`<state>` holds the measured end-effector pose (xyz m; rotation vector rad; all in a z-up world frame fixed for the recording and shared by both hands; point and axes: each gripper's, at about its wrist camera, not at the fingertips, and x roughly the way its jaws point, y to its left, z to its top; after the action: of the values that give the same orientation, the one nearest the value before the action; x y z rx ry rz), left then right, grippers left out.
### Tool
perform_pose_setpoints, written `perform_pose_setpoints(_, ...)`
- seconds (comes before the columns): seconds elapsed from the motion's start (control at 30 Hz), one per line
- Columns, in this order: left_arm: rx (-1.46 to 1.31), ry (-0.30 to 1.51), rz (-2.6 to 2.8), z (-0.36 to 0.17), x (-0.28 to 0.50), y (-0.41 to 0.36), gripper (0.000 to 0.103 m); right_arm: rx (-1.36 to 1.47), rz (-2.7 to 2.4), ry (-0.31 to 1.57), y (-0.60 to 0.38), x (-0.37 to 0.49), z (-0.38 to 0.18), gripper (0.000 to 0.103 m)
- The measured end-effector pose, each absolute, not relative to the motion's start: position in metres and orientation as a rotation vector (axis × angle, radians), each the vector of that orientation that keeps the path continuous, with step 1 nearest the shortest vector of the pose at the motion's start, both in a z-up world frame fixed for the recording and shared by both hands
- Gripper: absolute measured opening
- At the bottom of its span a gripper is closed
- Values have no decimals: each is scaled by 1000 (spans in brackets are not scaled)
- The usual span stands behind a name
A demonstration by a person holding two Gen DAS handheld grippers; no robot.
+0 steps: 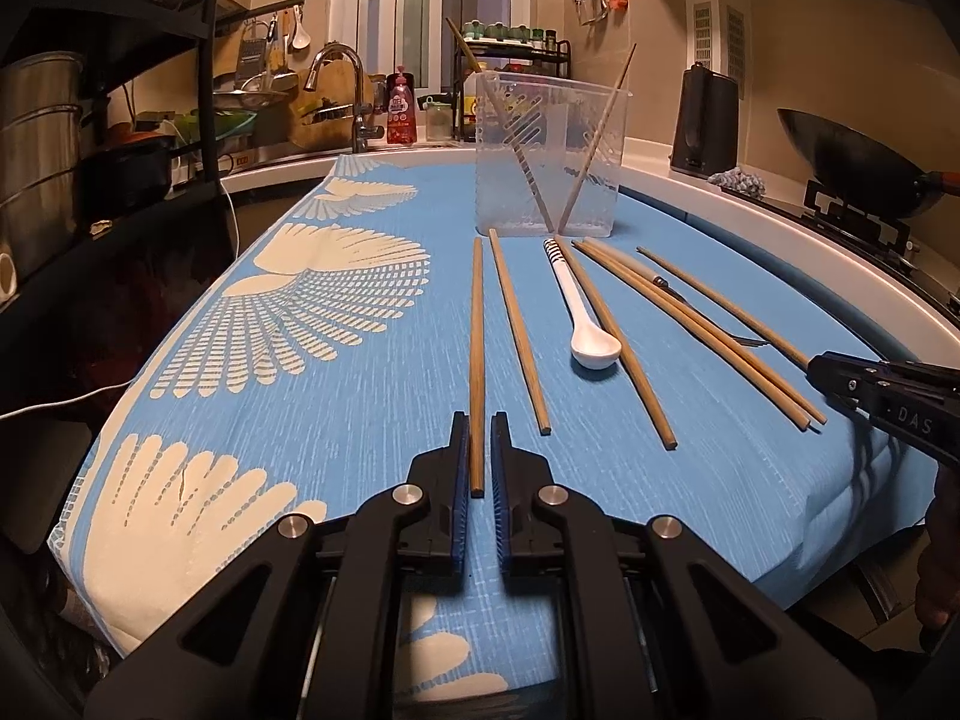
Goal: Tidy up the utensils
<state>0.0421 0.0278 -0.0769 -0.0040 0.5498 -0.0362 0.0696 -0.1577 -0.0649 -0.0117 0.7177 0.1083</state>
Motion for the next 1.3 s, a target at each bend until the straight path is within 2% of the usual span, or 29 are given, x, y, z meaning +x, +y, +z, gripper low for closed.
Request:
perform_pose_setpoints(1.1,9,538,-36,-78,39,24,7,-17,89,702,-152,65,-66,10)
perform_pose_setpoints(1.3,8,544,-46,-76,40,24,5,-20,98,711,-153,64,-65,7)
